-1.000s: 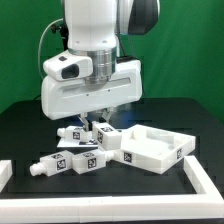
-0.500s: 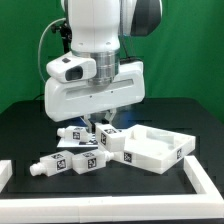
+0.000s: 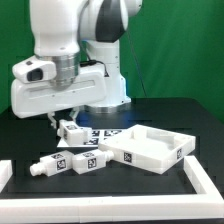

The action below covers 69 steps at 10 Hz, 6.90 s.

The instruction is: Assemble one leg

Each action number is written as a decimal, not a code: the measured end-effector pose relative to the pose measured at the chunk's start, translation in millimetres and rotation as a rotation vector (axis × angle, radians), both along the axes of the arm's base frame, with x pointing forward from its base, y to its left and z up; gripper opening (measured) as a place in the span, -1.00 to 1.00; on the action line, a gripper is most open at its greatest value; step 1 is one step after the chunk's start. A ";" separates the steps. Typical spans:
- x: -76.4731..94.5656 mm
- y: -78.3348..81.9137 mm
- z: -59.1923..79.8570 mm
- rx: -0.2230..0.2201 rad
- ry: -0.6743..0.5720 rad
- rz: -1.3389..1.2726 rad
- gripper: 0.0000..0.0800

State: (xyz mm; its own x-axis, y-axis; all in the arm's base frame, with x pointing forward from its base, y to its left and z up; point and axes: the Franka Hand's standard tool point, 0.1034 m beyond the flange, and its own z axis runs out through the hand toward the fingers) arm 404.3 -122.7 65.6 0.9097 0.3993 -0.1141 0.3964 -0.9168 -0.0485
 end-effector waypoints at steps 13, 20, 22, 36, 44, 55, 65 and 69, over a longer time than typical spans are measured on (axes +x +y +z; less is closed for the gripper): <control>-51.7 -39.5 -46.4 0.018 0.051 -0.061 -0.46; -24.3 -9.6 -22.6 0.023 0.071 -0.084 0.56; -2.8 26.2 -7.4 0.016 0.066 -0.025 0.61; 49.8 106.7 0.8 -0.041 0.004 -0.209 0.62; 49.1 104.8 0.0 -0.041 0.006 -0.202 0.62; 65.4 135.3 -0.8 -0.016 -0.032 -0.316 0.62; 78.3 145.8 -22.6 0.005 -0.127 0.124 0.62; 77.1 143.8 -26.0 0.004 -0.121 0.127 0.62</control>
Offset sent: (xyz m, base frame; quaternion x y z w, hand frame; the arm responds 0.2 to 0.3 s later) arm 0.0000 0.0000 0.0000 0.0000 0.0000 0.0000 1.0000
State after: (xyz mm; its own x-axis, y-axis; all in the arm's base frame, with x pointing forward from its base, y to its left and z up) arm 481.4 21.0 39.6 0.8587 0.5124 -0.0048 0.5125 -0.8587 0.0029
